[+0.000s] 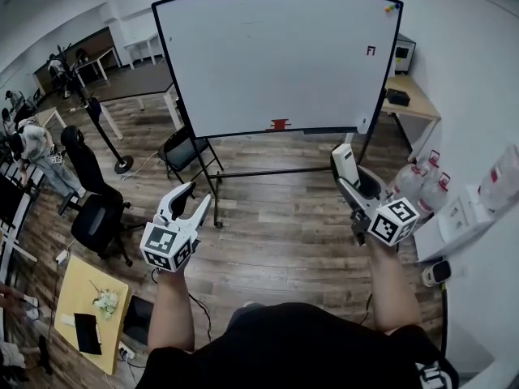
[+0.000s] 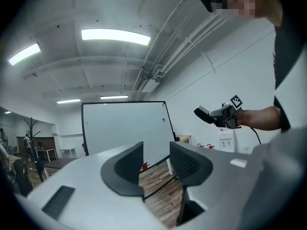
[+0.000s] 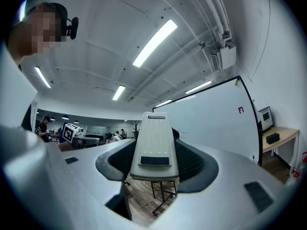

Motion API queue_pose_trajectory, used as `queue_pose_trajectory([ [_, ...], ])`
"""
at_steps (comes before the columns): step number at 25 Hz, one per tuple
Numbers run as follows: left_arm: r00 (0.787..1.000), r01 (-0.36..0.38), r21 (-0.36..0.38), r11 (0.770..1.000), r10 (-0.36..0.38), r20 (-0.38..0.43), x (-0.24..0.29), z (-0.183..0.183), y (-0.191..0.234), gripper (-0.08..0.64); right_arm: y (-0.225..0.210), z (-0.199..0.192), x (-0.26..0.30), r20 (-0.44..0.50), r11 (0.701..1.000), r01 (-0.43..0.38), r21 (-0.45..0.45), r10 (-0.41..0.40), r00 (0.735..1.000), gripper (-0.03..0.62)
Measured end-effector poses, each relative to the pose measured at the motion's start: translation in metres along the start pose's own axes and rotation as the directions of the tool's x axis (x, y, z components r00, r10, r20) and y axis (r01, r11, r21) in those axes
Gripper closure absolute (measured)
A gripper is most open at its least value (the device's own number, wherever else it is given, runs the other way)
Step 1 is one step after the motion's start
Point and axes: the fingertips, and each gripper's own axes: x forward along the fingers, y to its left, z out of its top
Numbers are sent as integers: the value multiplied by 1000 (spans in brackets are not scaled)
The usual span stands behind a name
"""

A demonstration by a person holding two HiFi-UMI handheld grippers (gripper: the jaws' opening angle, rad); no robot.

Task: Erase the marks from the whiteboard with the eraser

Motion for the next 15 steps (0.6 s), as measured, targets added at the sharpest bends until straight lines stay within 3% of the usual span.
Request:
queue_pose_trajectory([
  [15, 1000, 10, -18, 1000, -9, 13, 29, -13, 27, 379, -17, -10, 37, -27, 1000, 10, -5, -10, 1000, 342],
])
